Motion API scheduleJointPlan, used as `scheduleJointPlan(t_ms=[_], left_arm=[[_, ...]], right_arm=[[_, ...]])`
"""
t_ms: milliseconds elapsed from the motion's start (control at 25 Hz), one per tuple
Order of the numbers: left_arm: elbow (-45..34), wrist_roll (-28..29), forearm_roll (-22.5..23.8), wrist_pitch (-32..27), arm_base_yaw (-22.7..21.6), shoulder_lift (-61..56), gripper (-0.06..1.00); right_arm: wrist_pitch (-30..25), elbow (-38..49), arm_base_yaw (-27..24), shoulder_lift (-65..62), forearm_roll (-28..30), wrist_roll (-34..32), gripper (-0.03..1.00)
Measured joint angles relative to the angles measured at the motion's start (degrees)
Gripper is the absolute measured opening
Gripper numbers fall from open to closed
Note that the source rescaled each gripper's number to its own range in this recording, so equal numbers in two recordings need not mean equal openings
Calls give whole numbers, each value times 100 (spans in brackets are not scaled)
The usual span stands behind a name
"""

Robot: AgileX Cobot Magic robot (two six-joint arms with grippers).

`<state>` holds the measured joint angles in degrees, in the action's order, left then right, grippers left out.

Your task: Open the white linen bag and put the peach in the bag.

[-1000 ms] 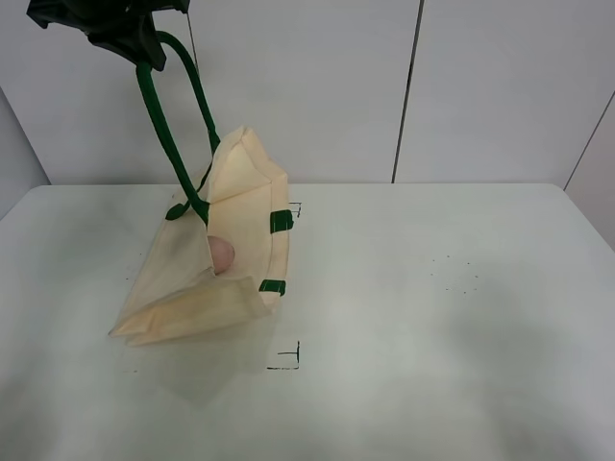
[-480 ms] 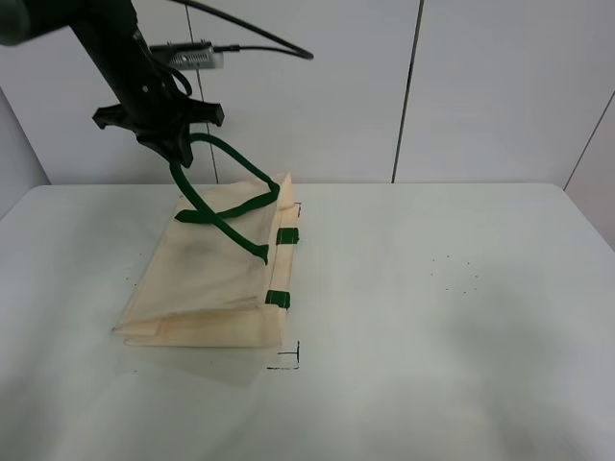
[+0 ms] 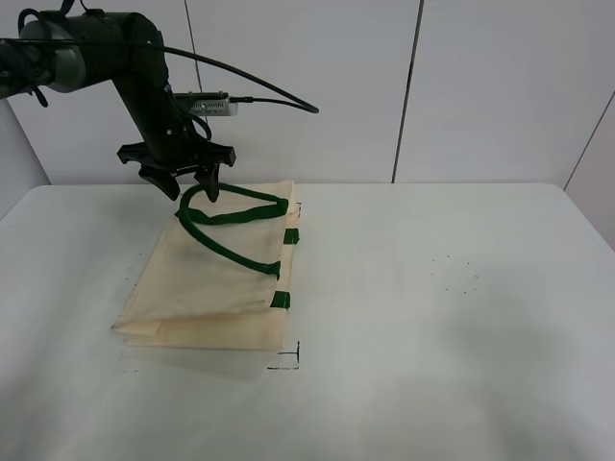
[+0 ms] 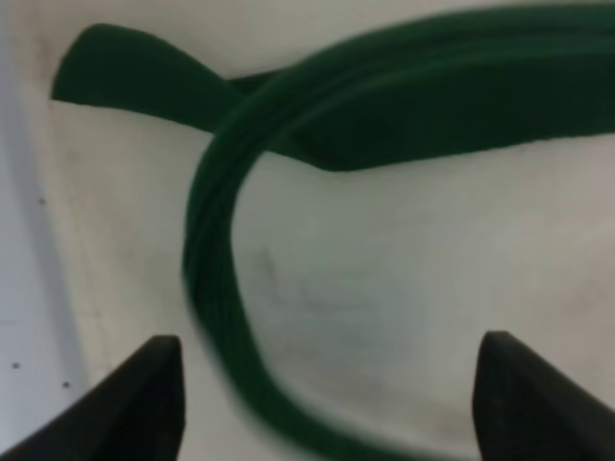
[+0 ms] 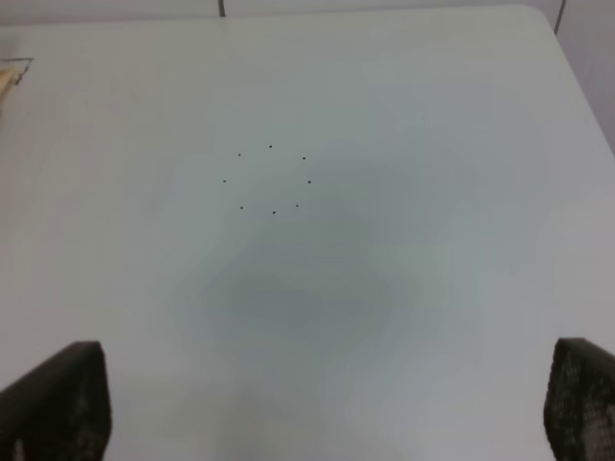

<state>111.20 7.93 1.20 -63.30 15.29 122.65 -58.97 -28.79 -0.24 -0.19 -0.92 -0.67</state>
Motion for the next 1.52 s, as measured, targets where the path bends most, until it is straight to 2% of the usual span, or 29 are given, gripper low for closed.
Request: scheduleJointPlan(t_ms=[320,680,880,1040,1200,1520], left_arm=[[0,75,141,-73,-324,0,100],[0,-180,187,-288,-1277,0,100],[-152,-225,175,-351,-1340,-151,100],[-808,-303,169,-351,-1340,-816,100],[-1832,-314,189,-351,-1340,-1848,100],[-4497,-314,220,-351,-1340,-4479,99]], right_arm=[[0,0,0,0,0,0,100],[0,0,0,0,0,0,100],[0,0,0,0,0,0,100],[0,0,0,0,0,0,100],[0,0,0,0,0,0,100],[0,0,0,0,0,0,100]])
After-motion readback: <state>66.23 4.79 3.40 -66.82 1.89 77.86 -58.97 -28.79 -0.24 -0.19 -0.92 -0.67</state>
